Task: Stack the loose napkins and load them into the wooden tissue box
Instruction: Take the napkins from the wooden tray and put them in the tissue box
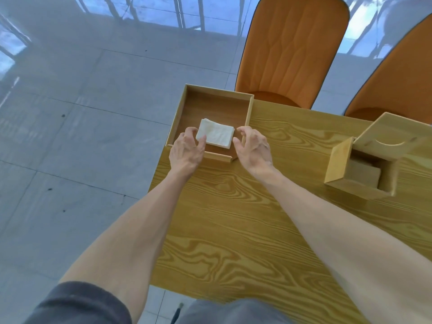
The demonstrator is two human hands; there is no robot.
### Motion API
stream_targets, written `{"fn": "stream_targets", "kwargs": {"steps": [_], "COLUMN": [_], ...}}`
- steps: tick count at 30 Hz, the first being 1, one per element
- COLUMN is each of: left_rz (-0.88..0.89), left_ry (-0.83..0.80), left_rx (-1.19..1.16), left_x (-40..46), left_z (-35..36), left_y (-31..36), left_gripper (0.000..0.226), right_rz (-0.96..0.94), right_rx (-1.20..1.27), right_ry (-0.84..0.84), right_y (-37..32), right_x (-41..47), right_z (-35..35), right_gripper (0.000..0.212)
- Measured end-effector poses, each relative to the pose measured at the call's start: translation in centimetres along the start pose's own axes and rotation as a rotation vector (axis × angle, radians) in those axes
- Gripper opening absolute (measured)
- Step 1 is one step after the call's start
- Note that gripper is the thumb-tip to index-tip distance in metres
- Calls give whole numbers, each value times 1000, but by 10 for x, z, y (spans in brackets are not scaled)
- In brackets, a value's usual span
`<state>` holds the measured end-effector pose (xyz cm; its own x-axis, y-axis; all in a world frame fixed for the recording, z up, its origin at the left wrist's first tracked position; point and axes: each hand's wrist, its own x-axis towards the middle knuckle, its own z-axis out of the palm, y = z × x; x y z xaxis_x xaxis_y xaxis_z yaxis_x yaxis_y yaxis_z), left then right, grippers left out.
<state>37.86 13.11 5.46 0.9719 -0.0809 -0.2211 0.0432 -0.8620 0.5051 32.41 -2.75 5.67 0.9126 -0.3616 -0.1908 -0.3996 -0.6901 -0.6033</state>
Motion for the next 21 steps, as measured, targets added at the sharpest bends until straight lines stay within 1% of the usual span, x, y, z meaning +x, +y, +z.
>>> {"fn": "stream_targets", "kwargs": {"steps": [6, 9, 15, 18, 21], "left_rz": [-26, -55, -85, -105, -142], "left_ry": [-38, -71, -174, -173, -179], "left_rx": [14, 2, -67, -89, -122], "left_x": [28, 38, 56, 63, 68], "left_z": [7, 9, 16, 18, 20], "left_y": [2, 2, -1, 1, 5], "left_gripper": [46, 47, 51, 51, 54], "right_rz": [69, 150, 307, 387, 495], "right_rx": [78, 157, 262, 293, 382], "right_ry": [8, -21, -108, -126, -104], "right_y": [-8, -10, -14, -16, -17], "right_x": [21, 29, 42, 51, 57], "right_z": [17, 24, 36, 42, 44], "right_gripper": [35, 36, 22, 21, 19]}}
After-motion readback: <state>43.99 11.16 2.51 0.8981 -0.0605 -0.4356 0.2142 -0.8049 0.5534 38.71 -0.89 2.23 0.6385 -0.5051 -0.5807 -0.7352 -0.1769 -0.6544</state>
